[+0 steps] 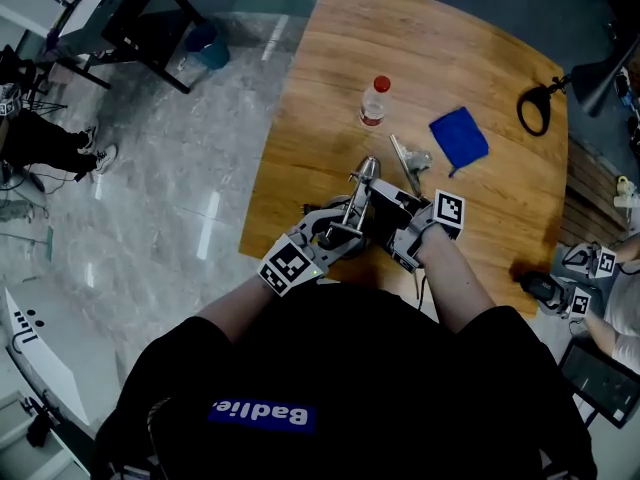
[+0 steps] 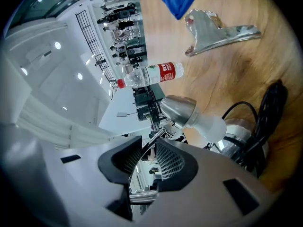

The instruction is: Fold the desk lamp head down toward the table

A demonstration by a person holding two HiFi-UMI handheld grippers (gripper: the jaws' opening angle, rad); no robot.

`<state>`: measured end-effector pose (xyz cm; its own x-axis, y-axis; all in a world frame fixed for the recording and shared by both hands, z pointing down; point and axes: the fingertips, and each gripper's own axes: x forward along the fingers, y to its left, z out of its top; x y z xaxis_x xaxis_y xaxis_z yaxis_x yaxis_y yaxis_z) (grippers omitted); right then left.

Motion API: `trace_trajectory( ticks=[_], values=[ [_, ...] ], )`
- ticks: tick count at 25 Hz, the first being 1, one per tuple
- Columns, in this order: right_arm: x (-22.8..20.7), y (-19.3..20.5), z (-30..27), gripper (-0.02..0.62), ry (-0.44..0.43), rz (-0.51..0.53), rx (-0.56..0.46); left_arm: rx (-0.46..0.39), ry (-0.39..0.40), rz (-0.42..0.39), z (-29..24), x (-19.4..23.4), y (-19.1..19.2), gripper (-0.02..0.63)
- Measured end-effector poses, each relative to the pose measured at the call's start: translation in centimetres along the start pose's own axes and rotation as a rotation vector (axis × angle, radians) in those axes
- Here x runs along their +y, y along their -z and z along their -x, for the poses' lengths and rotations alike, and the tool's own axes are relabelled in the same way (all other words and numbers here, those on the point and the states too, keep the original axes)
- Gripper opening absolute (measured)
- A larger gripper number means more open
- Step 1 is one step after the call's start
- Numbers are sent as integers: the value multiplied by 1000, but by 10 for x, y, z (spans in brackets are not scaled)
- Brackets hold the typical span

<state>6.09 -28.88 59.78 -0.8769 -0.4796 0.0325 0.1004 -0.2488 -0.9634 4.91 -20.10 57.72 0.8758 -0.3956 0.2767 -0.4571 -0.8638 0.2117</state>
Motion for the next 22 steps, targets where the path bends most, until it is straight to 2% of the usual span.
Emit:
trace_trajectory(
  ticks=[7, 9, 12, 17, 20, 22],
  values=[
    [4, 5, 0, 109, -10, 44, 38, 18, 17, -33, 0, 0, 0, 150],
    [10, 11, 1, 174, -48, 20, 71, 29, 24, -39, -1, -1, 0, 150],
    [18, 19, 14, 183, -61, 42, 71, 48, 48, -54, -2, -3, 1, 150],
    [44, 43, 38, 183, -70, 205, -31, 42, 76, -74, 15, 1, 2, 172],
    [69, 60, 57, 183, -102, 351, -140, -6, 64, -46, 38, 6, 1, 183],
    [79, 72, 68, 183, -83, 467, -208, -35, 46, -16, 57, 11, 2, 183]
  ],
)
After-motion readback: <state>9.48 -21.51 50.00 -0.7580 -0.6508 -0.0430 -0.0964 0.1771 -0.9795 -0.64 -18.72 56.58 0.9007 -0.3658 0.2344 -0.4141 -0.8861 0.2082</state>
